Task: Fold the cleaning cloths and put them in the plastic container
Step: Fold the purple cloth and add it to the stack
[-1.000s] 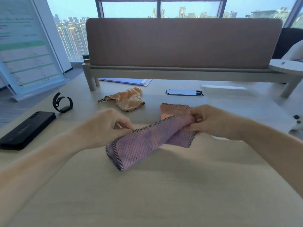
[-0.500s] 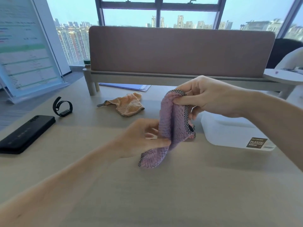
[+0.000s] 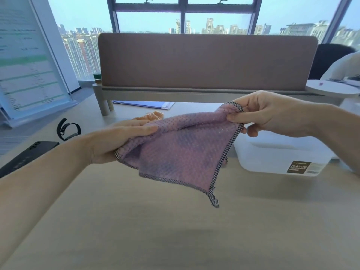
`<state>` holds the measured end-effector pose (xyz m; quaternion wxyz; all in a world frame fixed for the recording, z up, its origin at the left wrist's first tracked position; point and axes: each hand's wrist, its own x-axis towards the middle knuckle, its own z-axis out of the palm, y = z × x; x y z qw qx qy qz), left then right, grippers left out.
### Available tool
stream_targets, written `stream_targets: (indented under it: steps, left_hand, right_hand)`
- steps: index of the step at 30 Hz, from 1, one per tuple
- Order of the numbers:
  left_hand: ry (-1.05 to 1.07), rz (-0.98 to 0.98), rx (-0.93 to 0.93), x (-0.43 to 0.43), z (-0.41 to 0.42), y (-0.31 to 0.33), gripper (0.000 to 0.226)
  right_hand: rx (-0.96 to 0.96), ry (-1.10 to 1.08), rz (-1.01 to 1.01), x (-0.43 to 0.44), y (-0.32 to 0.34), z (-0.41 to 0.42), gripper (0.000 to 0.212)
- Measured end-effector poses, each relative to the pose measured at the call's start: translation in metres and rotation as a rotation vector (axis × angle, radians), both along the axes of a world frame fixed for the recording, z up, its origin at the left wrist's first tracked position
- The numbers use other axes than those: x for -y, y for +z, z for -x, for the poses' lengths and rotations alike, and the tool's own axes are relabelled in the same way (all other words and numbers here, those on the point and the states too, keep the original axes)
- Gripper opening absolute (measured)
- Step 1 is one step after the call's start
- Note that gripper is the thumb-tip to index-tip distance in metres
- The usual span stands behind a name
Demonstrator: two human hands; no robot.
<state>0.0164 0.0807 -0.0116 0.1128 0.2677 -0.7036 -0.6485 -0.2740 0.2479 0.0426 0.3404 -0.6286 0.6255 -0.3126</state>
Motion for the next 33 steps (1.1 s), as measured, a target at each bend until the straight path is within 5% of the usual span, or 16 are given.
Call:
stream_targets:
  steps: [6,15,19,24,28,33]
  left_hand:
    - [0.037,-0.013,-0.078,-0.004,0.011,0.003,0.026]
    - [-0.064,-0.039,-0.016,0.017,0.002,-0.004,0.066]
    - [-0.091,-0.049,0.040,0.017,-0.003,-0.008,0.051]
    - [-0.101,0.252,0.248,0.017,-0.007,-0.011,0.034]
    - [-0.177,0.439,0.397,-0.016,0.021,-0.040,0.058]
    - [-0.225,0.282,0.122,-0.046,0.053,-0.073,0.039]
  right_hand:
    - [0.063,0.035,0.009,-0.001,0.009,-0.004,0.028]
    - [0.236,0.068,-0.107,-0.011,-0.004,0.006,0.027]
    - [0.238,0.089,-0.159,-0.013,-0.007,0.008,0.033]
    - [0.139,0.041,-0.163,-0.012,-0.019,0.010,0.042]
    - [0.123,0.051,-0.135,-0.009,-0.009,0.002,0.038]
    - [0.083,0.037,-0.081,-0.014,0.005,0.001,0.034]
